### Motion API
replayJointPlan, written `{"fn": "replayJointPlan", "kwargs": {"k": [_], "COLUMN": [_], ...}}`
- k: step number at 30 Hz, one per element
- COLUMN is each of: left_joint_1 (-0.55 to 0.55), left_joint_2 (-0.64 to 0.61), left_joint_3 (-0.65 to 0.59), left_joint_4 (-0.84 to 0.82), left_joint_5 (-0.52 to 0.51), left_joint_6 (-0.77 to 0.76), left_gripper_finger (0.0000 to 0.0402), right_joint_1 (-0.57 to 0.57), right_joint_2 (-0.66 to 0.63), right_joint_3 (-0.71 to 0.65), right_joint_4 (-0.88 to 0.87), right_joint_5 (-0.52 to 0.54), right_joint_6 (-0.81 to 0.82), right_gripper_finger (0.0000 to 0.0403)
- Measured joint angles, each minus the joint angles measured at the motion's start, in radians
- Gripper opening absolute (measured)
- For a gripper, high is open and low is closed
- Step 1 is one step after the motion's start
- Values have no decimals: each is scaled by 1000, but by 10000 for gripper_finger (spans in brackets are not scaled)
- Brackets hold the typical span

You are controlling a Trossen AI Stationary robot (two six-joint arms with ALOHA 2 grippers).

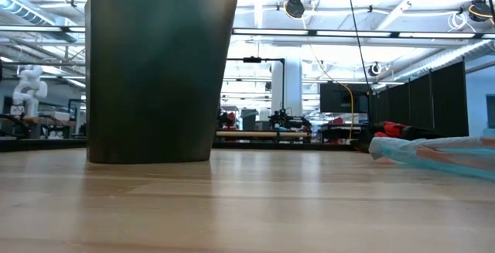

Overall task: Place trash/remove bag and relplace
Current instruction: Move the trash bin to the top of the table

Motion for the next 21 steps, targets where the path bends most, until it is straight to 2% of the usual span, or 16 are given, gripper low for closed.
{"fn": "replayJointPlan", "kwargs": {"k": [5, 10, 15, 21], "left_joint_1": [8, 7, 0, 0], "left_joint_2": [-16, -63, -111, -172], "left_joint_3": [43, 124, 208, 266], "left_joint_4": [-11, -10, -7, -5], "left_joint_5": [-15, -53, -117, -183], "left_joint_6": [-3, -2, 8, 55], "left_gripper_finger": [105, 105, 105, 104], "right_joint_1": [16, 38, 53, 76], "right_joint_2": [88, 179, 253, 330], "right_joint_3": [-2, -1, -1, -2], "right_joint_4": [-44, -56, -51, -25], "right_joint_5": [5, 41, 91, 129], "right_joint_6": [119, 210, 242, 254], "right_gripper_finger": [180, 193, 193, 168]}}
